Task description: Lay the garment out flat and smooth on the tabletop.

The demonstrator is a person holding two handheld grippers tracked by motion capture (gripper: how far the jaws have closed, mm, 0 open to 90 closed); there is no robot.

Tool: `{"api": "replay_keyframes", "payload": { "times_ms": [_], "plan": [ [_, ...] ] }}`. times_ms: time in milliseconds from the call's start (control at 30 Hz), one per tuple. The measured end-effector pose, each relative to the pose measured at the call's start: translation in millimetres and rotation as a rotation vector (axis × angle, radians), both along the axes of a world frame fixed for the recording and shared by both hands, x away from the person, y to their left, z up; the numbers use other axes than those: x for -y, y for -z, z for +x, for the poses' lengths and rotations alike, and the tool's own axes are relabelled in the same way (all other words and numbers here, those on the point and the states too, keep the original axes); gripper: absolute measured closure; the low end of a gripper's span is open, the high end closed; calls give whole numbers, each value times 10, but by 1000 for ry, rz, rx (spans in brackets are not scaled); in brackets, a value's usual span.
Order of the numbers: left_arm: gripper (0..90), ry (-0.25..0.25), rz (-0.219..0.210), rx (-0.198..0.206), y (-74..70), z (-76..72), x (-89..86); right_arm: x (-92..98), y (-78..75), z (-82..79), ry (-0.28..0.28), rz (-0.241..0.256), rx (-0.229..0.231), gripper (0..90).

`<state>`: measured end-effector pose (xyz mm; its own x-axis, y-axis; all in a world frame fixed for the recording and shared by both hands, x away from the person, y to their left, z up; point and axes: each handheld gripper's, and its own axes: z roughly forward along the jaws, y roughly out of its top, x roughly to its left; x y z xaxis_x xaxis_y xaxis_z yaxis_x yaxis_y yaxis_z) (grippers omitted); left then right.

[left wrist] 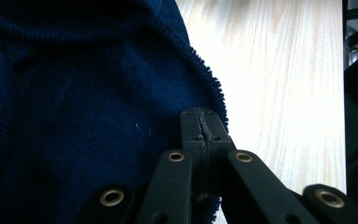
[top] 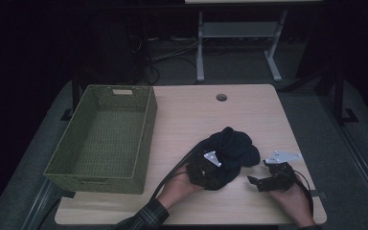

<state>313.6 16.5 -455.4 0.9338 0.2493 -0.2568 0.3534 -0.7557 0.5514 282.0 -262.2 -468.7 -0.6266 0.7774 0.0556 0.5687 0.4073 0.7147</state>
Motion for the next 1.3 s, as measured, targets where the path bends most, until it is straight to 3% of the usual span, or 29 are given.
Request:
{"api": "replay_keyframes", "payload": {
  "times_ms": [200,367,433,733,867,1133,1167,1200,1300],
  "plan": [
    [900,1,12,12,-6,-13,11,9,-251,27,-29,15,36,132],
    [900,-4,14,24,-8,-29,24,-38,-355,123,-48,31,45,135],
    [900,0,18,27,-10,-27,24,-50,-392,183,-58,57,51,140],
    [900,4,36,44,-23,-38,45,-184,-444,465,-67,65,28,165],
    [900,4,35,43,-21,-35,42,-208,-398,549,-79,91,3,267],
    [900,6,41,43,-25,-33,47,-226,-405,575,-121,109,29,678],
    [900,6,41,43,-25,-33,47,-226,-405,575,-121,109,29,678],
    [900,11,45,46,-27,-30,46,-240,-419,578,-127,103,27,737],
    [900,8,43,43,-26,-31,47,-257,-434,601,-131,97,25,755]
  ]
}}
